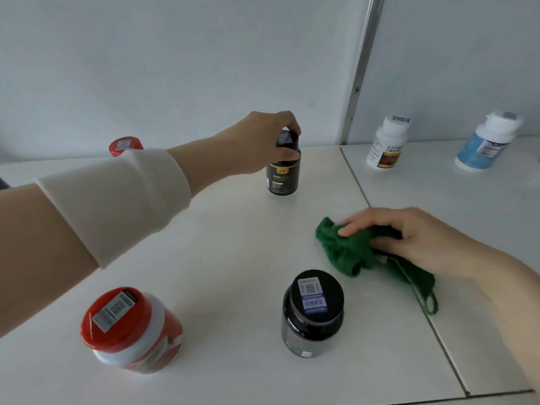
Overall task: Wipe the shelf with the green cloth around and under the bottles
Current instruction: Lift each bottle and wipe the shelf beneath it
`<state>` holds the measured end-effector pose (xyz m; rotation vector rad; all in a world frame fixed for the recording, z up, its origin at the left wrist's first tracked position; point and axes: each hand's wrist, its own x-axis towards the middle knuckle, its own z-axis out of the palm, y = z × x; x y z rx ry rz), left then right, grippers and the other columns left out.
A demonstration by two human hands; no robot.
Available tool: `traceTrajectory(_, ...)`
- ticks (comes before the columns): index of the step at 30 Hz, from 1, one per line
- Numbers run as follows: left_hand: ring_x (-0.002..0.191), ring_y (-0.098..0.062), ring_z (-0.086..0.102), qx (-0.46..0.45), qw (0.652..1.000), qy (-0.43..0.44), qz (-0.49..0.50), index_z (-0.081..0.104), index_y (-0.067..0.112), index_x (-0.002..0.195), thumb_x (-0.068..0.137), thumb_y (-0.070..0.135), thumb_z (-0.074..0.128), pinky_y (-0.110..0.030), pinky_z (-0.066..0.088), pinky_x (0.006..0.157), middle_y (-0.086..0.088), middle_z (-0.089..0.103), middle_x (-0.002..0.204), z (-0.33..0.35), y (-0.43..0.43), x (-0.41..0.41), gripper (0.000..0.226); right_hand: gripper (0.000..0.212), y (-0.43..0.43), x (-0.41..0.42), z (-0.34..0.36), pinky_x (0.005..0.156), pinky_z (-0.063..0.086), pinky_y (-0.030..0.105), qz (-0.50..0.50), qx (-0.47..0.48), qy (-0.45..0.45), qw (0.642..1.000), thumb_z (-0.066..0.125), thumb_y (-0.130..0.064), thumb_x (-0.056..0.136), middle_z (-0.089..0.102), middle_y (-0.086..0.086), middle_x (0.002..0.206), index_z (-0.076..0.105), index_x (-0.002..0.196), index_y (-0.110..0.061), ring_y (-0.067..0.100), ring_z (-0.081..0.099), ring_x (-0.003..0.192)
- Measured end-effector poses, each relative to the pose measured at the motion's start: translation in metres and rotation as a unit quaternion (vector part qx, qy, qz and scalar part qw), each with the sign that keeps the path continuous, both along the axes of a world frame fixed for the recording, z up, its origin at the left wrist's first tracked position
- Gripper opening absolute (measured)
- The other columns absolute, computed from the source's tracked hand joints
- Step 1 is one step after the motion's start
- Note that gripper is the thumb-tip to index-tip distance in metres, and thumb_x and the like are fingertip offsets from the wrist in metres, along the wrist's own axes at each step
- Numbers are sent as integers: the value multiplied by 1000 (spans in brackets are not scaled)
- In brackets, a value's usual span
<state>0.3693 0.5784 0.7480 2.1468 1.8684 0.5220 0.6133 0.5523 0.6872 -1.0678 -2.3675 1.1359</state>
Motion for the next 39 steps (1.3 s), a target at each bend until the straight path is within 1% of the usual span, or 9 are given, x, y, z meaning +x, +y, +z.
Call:
traceTrajectory(3,89,-19,46,-14,1000,11,-5,50,24,121,87,30,57,-17,34,56,2,50,105,-6,1,5,36,45,30,-7,-1,88,30,-4,-117,82,10,990,51,-1,89,57,-20,121,62,108,-39,0,51,113)
traceTrajectory(6,89,-19,46,-14,1000,22,-14,49,23,121,87,30,57,-24,35,58,-2,53,109,-11,2,9,35,40,46,-21,-14,104,23,17,-99,122,-88,984,51,-9,91,44,-8,142,53,127,-28,11,36,133)
traceTrajectory(8,90,-20,46,-13,999,28,-14,48,22,122,88,30,56,-26,34,69,-5,55,114,-12,3,11,36,42,40,-22,-19,107,19,21,-77,128,-117,982,49,-14,93,37,-12,146,48,131,-31,7,28,137)
traceTrajectory(15,94,-22,44,-21,998,59,-3,43,20,127,90,29,52,-29,34,76,-10,53,125,-14,1,16,39,40,-42,3,-25,95,12,-8,7,137,-71,988,54,-18,89,32,-41,127,52,120,-42,-26,25,118)
traceTrajectory(18,113,-26,45,-38,998,50,1,35,24,135,89,33,52,-27,33,83,-10,45,136,-17,-5,22,49,40,-70,19,-31,98,12,-8,15,147,-44,988,58,-16,87,34,-43,123,54,115,-44,-36,22,112)
traceTrajectory(24,127,-28,41,43,994,83,53,35,16,137,89,39,51,-35,34,98,-12,42,140,16,-28,45,56,36,-105,42,-35,97,17,-7,24,172,-4,985,61,-10,85,43,-37,118,63,113,-32,-36,26,110)
traceTrajectory(29,116,-15,51,112,993,47,14,48,18,126,90,37,51,-23,36,88,1,53,130,52,-77,98,41,33,-131,62,-35,94,21,-7,38,184,-1,982,60,-11,86,49,-35,113,64,110,-33,-37,29,104)
traceTrajectory(34,104,-10,57,84,995,8,-57,51,20,120,87,37,56,-22,44,90,5,58,121,40,-130,167,38,33,-160,93,-33,91,37,3,28,90,58,994,58,-11,87,56,-34,103,64,103,-39,-12,51,107)
traceTrajectory(39,116,-17,54,26,997,19,-72,41,19,132,84,43,57,-27,42,97,-2,51,134,7,-142,222,57,35,-180,142,-33,79,40,-1,-83,-9,127,988,52,-11,90,65,-25,103,58,98,-44,-14,57,96)
